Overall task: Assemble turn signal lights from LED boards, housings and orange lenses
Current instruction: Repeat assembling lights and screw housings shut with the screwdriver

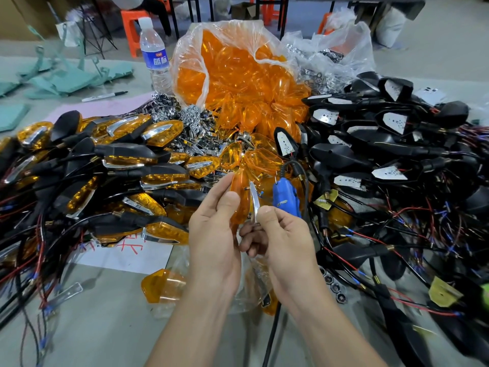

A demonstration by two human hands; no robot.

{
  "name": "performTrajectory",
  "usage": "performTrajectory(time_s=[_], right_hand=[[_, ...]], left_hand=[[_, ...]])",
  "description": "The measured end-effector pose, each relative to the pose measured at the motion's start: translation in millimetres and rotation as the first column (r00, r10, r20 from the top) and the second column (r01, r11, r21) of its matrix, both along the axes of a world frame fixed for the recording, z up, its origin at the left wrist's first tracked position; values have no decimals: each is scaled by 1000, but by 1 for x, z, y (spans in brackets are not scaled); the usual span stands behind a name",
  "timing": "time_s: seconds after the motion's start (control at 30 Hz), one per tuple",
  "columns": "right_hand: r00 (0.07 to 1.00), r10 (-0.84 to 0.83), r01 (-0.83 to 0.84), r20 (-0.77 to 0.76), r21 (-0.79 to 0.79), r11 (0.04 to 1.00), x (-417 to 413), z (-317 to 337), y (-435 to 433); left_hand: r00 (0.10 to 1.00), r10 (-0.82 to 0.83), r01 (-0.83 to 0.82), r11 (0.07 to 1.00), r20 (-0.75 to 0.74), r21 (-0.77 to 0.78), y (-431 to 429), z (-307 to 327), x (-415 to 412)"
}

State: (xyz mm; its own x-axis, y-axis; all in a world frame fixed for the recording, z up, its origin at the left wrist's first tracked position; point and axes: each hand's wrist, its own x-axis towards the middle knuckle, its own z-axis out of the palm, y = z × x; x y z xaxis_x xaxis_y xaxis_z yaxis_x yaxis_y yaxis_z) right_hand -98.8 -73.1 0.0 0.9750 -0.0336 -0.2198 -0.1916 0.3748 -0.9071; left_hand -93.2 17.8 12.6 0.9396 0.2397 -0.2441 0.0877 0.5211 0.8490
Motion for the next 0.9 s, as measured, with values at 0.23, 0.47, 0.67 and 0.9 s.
performTrajectory(time_s=[0.23,0.47,0.67,0.9], right_hand=[[997,67,-67,-26,-6,998,-2,2,-3],[992,122,-121,14,-44,992,1,0,-12],[994,110,-109,1,-76,991,1,-2,-12],[988,157,-155,6,-128,980,-1,-2,-9]], left_hand=[[999,8,-9,1000,50,27,2,1,0],[995,45,-54,992,87,111,3,2,4],[987,47,-78,975,151,209,3,-1,3],[981,63,-109,962,186,250,5,-4,2]])
